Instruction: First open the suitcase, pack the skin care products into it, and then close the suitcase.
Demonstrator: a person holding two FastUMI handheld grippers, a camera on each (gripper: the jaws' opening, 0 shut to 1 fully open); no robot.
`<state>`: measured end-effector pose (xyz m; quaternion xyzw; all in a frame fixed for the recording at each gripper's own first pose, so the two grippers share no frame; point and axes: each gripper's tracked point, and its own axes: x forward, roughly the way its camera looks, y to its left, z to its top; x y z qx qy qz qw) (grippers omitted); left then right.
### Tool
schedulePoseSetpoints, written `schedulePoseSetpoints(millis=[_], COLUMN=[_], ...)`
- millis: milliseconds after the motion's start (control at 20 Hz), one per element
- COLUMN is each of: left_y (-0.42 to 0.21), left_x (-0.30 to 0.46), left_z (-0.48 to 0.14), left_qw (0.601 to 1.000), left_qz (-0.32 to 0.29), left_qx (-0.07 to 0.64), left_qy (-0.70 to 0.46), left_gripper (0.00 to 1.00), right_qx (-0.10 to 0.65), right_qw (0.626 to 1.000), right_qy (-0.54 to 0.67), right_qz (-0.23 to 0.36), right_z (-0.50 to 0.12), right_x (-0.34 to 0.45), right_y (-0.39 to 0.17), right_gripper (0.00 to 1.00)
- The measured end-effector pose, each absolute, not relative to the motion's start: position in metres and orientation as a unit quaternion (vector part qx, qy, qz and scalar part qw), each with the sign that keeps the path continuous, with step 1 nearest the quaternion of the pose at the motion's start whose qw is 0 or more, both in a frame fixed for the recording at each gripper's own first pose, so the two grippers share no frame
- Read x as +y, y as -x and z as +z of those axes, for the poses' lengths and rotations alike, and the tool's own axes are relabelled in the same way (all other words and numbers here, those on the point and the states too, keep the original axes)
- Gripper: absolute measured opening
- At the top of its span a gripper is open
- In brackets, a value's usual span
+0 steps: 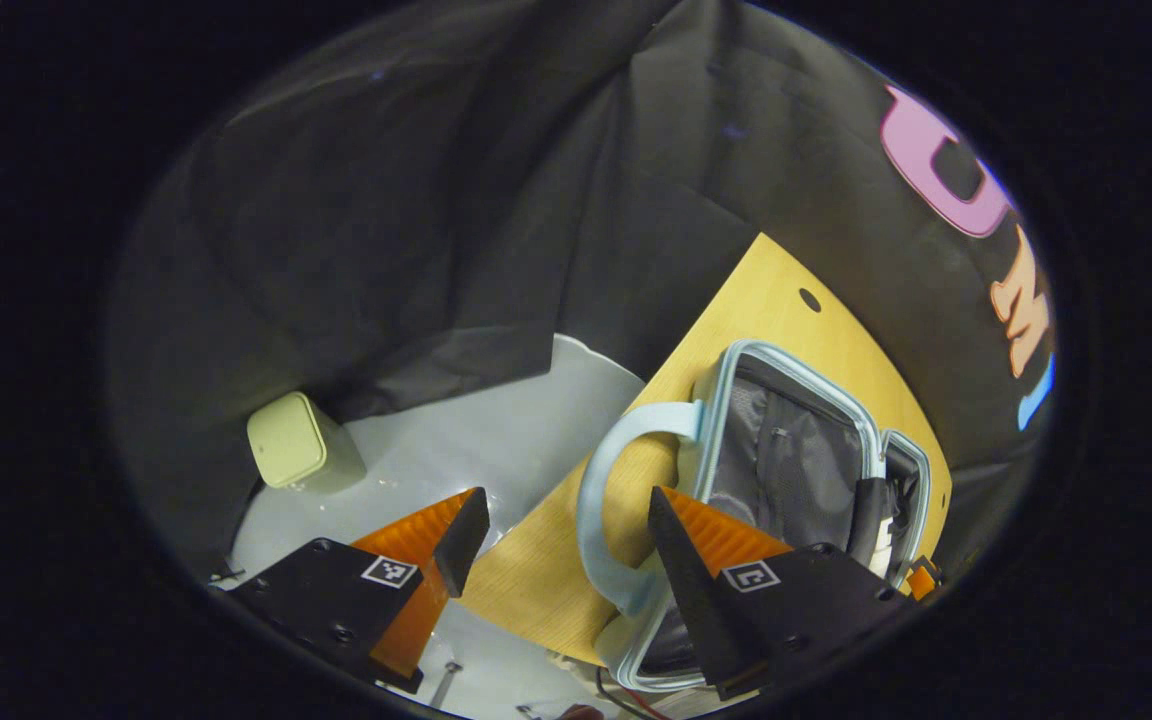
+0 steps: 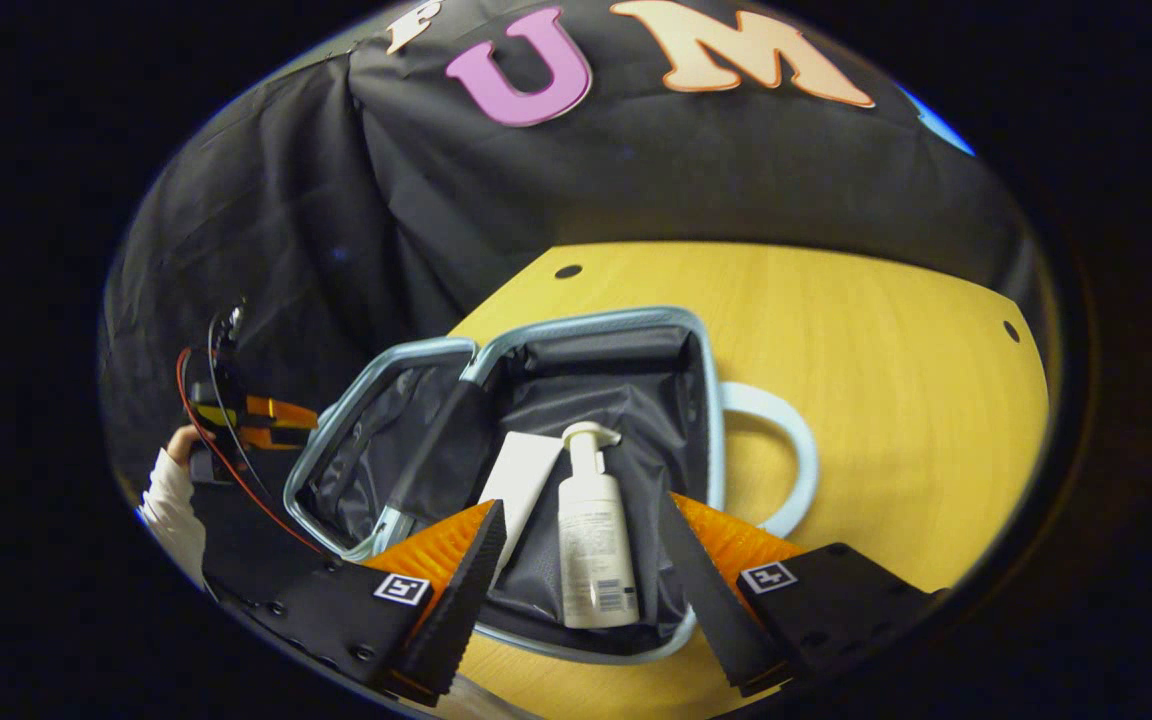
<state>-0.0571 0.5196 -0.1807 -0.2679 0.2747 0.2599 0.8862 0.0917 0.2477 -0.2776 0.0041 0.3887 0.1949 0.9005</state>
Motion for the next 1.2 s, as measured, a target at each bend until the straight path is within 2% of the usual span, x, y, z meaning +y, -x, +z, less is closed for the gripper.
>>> schedulePoseSetpoints(millis=[250, 350, 400, 450, 600, 700, 850, 900, 1200], left_y=[0.043, 0.038, 0.034, 0.033, 0.033, 0.031, 0.033, 0.035, 0.042], left_x=[0.514, 0.506, 0.501, 0.499, 0.502, 0.497, 0.490, 0.490, 0.455], left_z=[-0.198, -0.204, -0.204, -0.204, -0.202, -0.200, -0.188, -0.181, -0.095], left_qw=[0.862, 0.854, 0.851, 0.850, 0.851, 0.858, 0.876, 0.884, 0.913], left_qz=[0.234, 0.211, 0.198, 0.194, 0.193, 0.186, 0.176, 0.175, 0.142], left_qx=[0.262, 0.257, 0.249, 0.245, 0.236, 0.235, 0.237, 0.235, 0.209], left_qy=[0.365, 0.401, 0.417, 0.424, 0.428, 0.416, 0.381, 0.364, 0.320], left_gripper=[0.89, 0.72, 0.72, 0.65, 0.09, 0.02, 0.07, 0.03, 0.01], right_qx=[0.325, 0.310, 0.307, 0.306, 0.302, 0.302, 0.303, 0.303, 0.298], right_qw=[0.935, 0.944, 0.946, 0.947, 0.949, 0.949, 0.948, 0.948, 0.949], right_qy=[-0.011, -0.010, -0.010, -0.010, -0.012, -0.011, -0.007, -0.004, -0.009], right_qz=[0.138, 0.117, 0.107, 0.099, 0.089, 0.089, 0.097, 0.099, 0.108], right_z=[-0.206, -0.190, -0.187, -0.184, -0.182, -0.183, -0.185, -0.187, -0.182], right_x=[0.194, 0.175, 0.167, 0.160, 0.152, 0.153, 0.158, 0.159, 0.159], right_y=[-0.098, -0.098, -0.097, -0.096, -0.090, -0.087, -0.082, -0.081, -0.077], right_gripper=[0.97, 0.97, 0.97, 0.97, 0.97, 0.97, 0.97, 0.97, 0.97])
